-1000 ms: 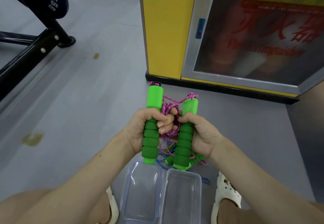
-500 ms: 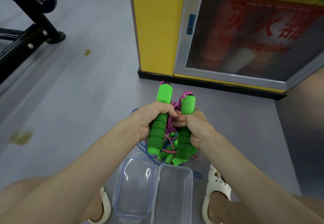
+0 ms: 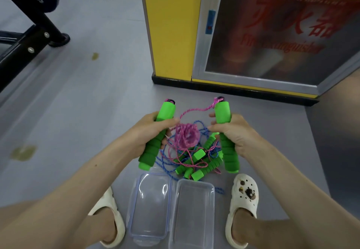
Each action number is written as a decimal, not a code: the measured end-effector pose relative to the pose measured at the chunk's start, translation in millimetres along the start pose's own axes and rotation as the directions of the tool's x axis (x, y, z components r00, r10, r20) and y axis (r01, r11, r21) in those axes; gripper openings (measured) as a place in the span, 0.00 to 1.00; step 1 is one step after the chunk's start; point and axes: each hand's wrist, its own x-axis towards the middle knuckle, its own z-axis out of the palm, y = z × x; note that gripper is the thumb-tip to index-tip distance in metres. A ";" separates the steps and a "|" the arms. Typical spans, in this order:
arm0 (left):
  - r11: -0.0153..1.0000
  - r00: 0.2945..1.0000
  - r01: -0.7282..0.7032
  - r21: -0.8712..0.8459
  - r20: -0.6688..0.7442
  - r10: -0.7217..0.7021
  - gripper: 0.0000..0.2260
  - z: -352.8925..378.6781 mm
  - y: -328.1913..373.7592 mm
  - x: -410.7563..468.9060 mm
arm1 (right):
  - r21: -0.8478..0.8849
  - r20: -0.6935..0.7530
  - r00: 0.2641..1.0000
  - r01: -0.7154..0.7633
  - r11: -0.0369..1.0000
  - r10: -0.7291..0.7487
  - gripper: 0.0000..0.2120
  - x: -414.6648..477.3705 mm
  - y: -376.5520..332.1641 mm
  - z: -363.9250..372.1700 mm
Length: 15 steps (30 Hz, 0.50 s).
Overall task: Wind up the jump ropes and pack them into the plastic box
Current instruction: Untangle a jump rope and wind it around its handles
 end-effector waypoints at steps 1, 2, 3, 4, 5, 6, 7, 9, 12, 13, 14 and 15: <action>1.000 1.000 0.013 -0.018 -0.024 -0.013 0.09 -1.3 0.1 0.5 | -0.037 0.008 1.000 0.019 0.999 -0.018 0.15 -1.9 -0.5 1.5; 0.999 0.998 0.026 -0.026 -0.052 -0.028 0.10 -1.7 0.5 0.7 | -0.063 0.031 0.999 0.032 0.997 -0.030 0.14 -5.4 -1.2 4.4; 1.000 0.996 0.024 -0.016 -0.083 -0.025 0.10 -1.3 0.8 0.3 | -0.067 0.059 0.997 0.049 0.997 -0.045 0.14 -8.8 -1.6 8.0; 1.000 0.991 -0.014 0.016 -0.130 0.016 0.10 -0.5 0.5 -0.1 | -0.054 0.077 0.994 0.082 0.995 -0.078 0.14 -11.0 -1.9 11.8; 0.992 0.976 -0.096 0.076 -0.191 0.109 0.10 0.9 0.3 -0.7 | -0.027 0.073 0.989 0.130 0.991 -0.128 0.15 -12.6 -3.3 15.3; 0.966 0.936 -0.216 0.144 -0.251 0.246 0.10 2.0 0.0 -1.3 | 0.009 0.050 0.982 0.182 0.983 -0.182 0.15 -13.2 -6.0 18.7; 0.922 0.878 -0.334 0.198 -0.290 0.381 0.09 2.8 0.3 -1.9 | 0.066 0.022 0.977 0.211 0.975 -0.213 0.16 -12.5 -9.0 21.5; 0.886 0.835 -0.408 0.222 -0.302 0.460 0.10 3.1 -1.1 -2.7 | 0.234 0.042 0.990 0.119 0.965 -0.132 0.19 -10.7 -12.4 26.5; 0.996 0.970 -0.084 -0.028 -0.233 0.076 0.10 2.5 -6.6 -4.8 | 0.433 0.244 0.967 -0.178 0.884 0.075 0.21 -10.4 -7.9 35.7; 0.994 0.985 -0.001 -0.111 -0.174 -0.018 0.09 3.7 -8.9 -6.3 | 0.508 0.285 0.954 -0.236 0.828 0.096 0.21 -9.9 -6.3 38.8; 0.990 0.992 0.031 -0.137 -0.119 -0.047 0.08 5.8 -10.8 -6.9 | 0.578 0.302 0.949 -0.259 0.774 0.092 0.20 -8.8 -6.5 40.7; 0.990 0.997 0.030 -0.135 -0.067 -0.040 0.07 8.1 -11.3 -7.8 | 0.631 0.301 0.951 -0.254 0.733 0.070 0.20 -6.6 -7.9 40.2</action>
